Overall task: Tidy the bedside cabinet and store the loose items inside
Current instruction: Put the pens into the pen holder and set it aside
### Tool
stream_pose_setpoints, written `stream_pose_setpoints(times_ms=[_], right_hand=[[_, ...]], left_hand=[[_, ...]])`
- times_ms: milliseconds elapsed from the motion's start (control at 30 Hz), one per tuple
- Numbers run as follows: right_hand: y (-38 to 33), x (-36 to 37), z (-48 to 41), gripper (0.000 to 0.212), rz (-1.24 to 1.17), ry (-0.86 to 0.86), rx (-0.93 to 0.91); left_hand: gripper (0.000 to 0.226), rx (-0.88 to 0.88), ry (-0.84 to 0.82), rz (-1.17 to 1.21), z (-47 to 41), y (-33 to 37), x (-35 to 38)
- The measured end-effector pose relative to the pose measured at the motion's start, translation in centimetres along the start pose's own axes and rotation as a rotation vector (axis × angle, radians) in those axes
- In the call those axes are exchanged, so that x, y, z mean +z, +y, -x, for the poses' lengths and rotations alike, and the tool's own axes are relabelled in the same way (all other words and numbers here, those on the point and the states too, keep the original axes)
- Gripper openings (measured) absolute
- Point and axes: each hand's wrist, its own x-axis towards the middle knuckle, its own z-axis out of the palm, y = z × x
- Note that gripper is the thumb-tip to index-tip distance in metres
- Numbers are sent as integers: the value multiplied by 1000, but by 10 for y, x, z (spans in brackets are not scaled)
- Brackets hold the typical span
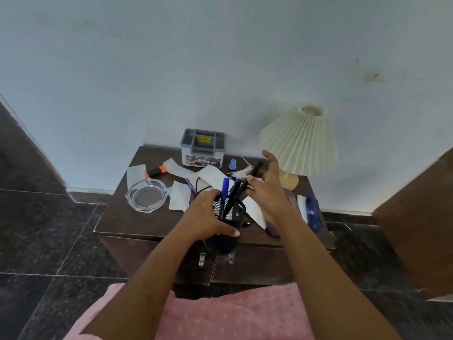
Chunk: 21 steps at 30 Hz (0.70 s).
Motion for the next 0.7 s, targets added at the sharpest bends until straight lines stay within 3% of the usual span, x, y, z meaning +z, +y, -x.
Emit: stream_pose_setpoints(times_ms=[67, 167, 267, 367, 433, 533, 700], right_hand=[[4, 6, -1, 62, 190, -78, -84], [9, 13, -4, 42, 371, -216, -132], [10, 13, -14, 29, 237, -252, -57], [16, 2, -34, 29, 159, -139, -9], [28, -8, -44, 27, 370, -116, 13], [56, -25, -55, 30, 887, -237, 26], [77, -5, -68, 40, 1132, -260, -42]], left_hand=[[101, -8, 43, 23, -4, -5, -8], [99, -6, 98, 31, -9, -10, -18], [100, -23, 133, 30, -13, -18, -27], [104, -86, 159, 36, -13, -29, -39], [106, -141, 180, -5, -11, -36, -49], [106, -205, 232, -88, -7, -48, -63], [100, -283, 284, -102, -7, -59, -72]])
